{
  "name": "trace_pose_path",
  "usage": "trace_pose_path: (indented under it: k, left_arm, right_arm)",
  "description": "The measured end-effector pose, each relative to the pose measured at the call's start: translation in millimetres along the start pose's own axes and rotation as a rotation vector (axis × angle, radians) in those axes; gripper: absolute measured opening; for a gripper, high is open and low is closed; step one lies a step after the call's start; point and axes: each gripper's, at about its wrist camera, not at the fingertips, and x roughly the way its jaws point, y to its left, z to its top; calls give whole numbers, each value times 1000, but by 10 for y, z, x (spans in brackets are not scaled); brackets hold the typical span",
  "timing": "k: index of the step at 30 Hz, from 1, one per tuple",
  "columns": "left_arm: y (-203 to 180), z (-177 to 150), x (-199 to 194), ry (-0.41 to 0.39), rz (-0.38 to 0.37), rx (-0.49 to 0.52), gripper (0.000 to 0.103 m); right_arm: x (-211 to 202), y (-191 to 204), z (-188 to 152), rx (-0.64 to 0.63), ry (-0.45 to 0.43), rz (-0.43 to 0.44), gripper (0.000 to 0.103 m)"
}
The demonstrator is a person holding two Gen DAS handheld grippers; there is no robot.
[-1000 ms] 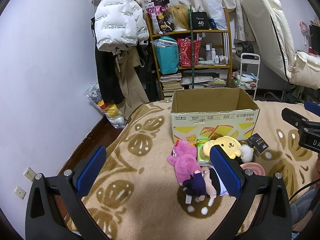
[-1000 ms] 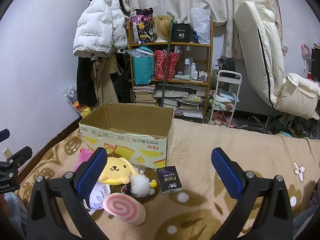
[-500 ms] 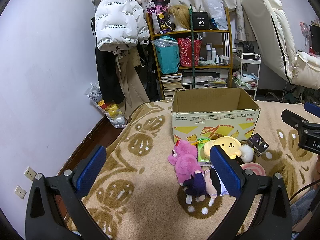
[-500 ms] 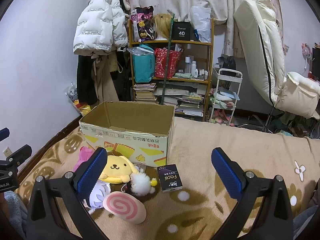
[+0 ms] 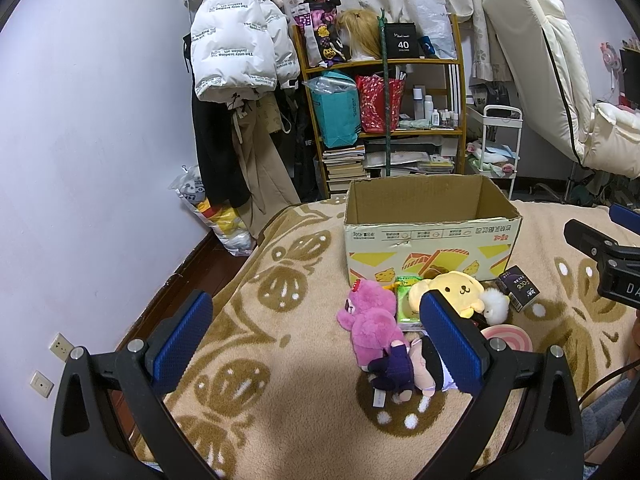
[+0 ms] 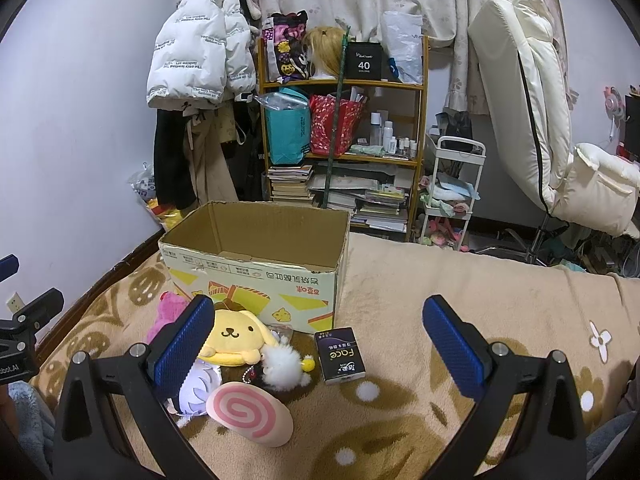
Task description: Organize soft objects
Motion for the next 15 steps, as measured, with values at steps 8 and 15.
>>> trace_pose_path:
  k: [8,15]
  left_arm:
    - [60,-26,32,11,7,-2,102]
    - [85,-50,209,76,11,-15,102]
  right_arm:
    - [18,0,-38,3,10,-1,103]
    - [110,-19,-145,23,68,1,103]
